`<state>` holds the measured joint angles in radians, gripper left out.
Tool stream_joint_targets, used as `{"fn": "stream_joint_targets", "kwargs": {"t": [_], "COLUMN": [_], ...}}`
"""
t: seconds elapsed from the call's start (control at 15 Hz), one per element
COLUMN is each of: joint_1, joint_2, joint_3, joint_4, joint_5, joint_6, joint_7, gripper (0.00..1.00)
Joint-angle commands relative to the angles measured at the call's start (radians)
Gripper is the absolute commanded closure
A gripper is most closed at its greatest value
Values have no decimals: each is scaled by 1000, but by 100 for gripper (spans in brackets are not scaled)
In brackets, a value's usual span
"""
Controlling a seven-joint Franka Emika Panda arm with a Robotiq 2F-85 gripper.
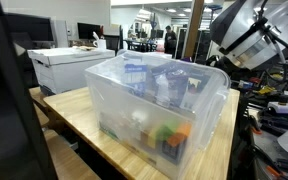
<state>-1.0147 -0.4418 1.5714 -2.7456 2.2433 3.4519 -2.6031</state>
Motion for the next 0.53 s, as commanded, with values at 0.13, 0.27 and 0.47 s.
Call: {"fn": "stream_joint_targets", "kwargs": {"t": [0.13, 0.27, 0.47], "joint_1": [246, 319, 415], "joint_2": [10, 7, 11], "joint_3": [-281, -361, -470], "joint_4": [56, 77, 110], "joint_5": [5, 11, 33], "joint_6": [7, 7, 5], "joint_7": [0, 0, 1], "gripper": [0, 0, 0]}}
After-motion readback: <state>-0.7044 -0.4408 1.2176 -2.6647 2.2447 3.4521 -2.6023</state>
